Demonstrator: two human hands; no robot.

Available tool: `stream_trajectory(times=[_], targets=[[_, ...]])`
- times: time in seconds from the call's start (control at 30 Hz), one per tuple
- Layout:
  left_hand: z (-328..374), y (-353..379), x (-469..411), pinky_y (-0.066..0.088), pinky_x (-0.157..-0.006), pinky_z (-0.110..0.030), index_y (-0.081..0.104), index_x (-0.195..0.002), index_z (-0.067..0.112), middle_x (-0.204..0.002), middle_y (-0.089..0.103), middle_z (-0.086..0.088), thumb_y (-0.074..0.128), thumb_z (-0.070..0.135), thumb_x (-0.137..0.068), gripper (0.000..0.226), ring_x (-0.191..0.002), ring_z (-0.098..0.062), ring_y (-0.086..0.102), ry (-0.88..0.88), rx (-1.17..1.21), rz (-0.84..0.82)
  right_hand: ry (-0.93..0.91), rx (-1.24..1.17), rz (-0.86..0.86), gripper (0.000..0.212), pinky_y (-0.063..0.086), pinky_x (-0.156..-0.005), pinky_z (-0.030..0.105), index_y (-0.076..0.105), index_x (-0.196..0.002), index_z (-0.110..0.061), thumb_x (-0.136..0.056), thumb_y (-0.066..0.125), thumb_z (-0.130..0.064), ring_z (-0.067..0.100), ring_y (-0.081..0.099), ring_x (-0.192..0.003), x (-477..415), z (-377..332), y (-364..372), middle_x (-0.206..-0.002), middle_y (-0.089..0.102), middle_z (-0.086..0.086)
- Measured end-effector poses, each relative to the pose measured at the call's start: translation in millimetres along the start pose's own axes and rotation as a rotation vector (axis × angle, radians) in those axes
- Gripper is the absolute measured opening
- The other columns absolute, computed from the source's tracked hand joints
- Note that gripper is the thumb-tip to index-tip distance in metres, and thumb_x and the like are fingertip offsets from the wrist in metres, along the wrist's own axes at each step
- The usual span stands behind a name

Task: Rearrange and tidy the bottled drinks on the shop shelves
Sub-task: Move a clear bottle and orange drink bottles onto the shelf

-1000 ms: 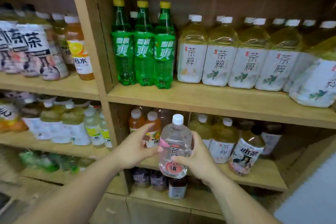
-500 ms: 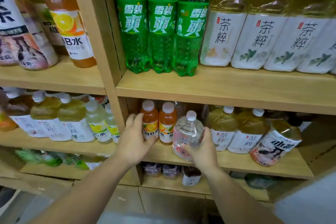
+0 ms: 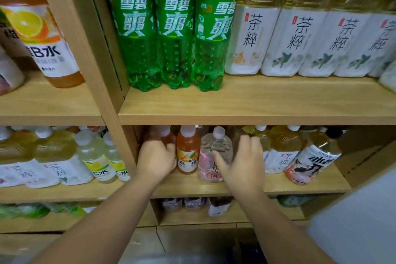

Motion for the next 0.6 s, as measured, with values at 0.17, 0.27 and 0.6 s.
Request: stream_trajectory(times=[0.17, 0.27, 0.6], targets=[[3.9, -1.7, 0.3, 0.036, -0.07, -0.028, 0.059, -0.113, 0.008, -0.106, 0.066, -0.02, 0.063, 0.006, -0.09, 0.024, -0.096, -0.041, 0.065, -0.024, 0.004, 0.023, -0.465, 0.141, 0.039, 0.028, 0.049, -0.067, 0.038, 0.069, -0.085, -0.019, -0.078, 0.08, -0.044, 0.031, 0.062, -0.069, -15.4, -65.0, 5.3, -0.071, 0.061, 0.004], [6.0, -6.1, 7.7, 0.039, -0.07, -0.031, 0.06, -0.109, 0.007, -0.102, 0.066, -0.019, 0.064, 0.008, -0.09, 0.02, -0.094, -0.041, 0.064, 0.014, -0.022, 0.052, -0.471, 0.235, -0.273, 0.042, 0.044, -0.1, 0.05, 0.064, -0.124, -0.027, -0.088, 0.069, -0.047, 0.036, 0.061, -0.116, -29.1, -83.5, 32.0, -0.118, 0.069, 0.006], [-5.6, -35.8, 53.9, 0.044, -0.089, -0.035, 0.055, -0.133, 0.005, -0.126, 0.062, -0.013, 0.067, 0.024, -0.095, 0.044, -0.114, -0.032, 0.059, 0.085, -0.033, 0.087, -0.434, 0.244, -0.464, 0.049, 0.037, -0.105, 0.041, 0.052, -0.135, -0.034, -0.093, 0.062, -0.056, 0.032, 0.047, -0.132, -38.9, -92.8, 37.6, -0.138, 0.058, 0.004]])
Point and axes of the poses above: each hand's wrist, its own x-axis away from the middle knuckle, its own y-axis out of the palm, z = x × y, the point moved 6 cm from there along -x, towards the middle knuckle
